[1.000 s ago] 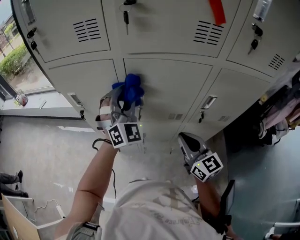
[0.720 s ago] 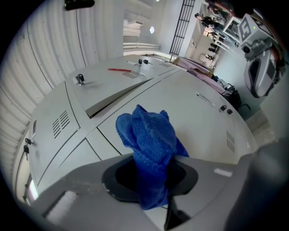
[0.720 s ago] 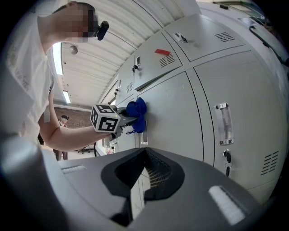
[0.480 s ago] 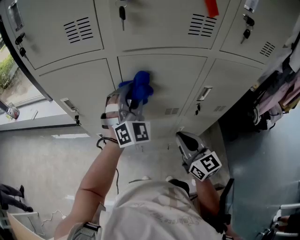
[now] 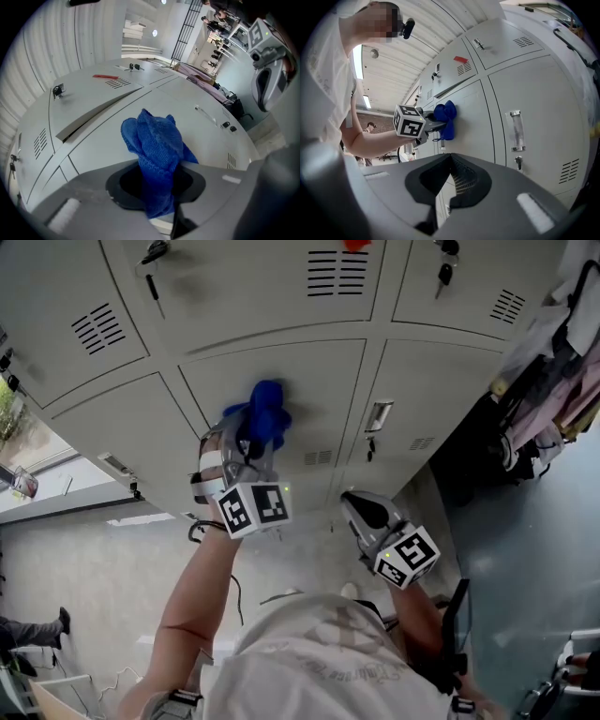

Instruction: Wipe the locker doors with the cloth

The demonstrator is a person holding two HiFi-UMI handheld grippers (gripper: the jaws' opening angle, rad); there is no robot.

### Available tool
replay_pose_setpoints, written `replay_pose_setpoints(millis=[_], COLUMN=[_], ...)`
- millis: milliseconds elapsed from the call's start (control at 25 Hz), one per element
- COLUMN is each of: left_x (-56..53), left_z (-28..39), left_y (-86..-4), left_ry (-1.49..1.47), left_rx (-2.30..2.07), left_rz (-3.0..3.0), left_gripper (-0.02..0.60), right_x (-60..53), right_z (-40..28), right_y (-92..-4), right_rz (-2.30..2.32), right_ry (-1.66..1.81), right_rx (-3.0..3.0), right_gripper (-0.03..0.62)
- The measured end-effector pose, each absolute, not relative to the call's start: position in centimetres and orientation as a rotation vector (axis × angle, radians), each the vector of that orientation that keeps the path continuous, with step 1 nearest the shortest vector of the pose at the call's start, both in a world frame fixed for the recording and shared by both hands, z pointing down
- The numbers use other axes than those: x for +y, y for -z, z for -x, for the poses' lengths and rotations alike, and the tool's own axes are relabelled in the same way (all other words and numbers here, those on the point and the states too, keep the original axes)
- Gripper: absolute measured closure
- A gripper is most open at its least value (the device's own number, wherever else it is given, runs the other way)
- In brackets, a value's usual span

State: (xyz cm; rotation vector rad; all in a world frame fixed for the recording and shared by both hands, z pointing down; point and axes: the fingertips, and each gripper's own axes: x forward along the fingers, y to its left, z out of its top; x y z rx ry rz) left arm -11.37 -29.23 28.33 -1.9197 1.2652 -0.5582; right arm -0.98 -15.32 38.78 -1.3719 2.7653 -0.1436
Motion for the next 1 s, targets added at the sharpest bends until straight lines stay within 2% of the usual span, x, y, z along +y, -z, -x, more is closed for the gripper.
replay_pose_setpoints(millis=[1000], left_x=[-28.5], left_z=[1.2], left_y=[-29.5], left_ry=[0.563], left_rx=[1.203], left_rz=[2.050], left_gripper=[0.469], right_x=[-17.4], right_z=[-6.0], right_y=[-38.5], right_rz=[1.254], right_ry=[0.125], right_rx=[2.792], right_gripper=[0.586])
